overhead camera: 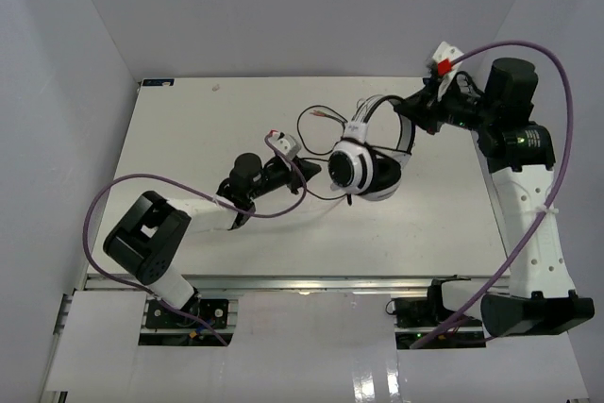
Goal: Wrap the headphones
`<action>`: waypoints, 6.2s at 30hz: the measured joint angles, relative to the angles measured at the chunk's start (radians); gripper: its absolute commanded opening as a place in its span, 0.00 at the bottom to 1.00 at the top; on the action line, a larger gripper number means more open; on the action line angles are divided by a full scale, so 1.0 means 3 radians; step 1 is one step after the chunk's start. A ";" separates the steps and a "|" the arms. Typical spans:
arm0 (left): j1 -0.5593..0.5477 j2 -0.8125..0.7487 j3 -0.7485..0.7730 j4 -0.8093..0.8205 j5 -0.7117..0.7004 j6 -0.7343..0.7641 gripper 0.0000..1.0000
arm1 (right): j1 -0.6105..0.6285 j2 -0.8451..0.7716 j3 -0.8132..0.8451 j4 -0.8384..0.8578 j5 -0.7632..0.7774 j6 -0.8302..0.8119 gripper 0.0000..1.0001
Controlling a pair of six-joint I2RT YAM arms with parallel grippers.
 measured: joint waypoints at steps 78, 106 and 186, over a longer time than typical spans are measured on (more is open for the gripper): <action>0.0696 0.0108 0.1350 -0.1508 0.1310 -0.0929 0.00 | 0.0324 -0.0991 -0.1215 0.0652 0.1140 -0.0784 0.08; -0.0427 -0.0212 0.0842 -0.0937 0.0801 -0.2277 0.38 | 0.1608 0.0883 -0.0633 0.1588 0.4852 0.0609 0.08; -0.0409 0.1265 0.0725 0.0934 0.0851 -0.3005 0.40 | 0.0861 0.0564 -0.0478 0.0933 0.3024 0.1881 0.08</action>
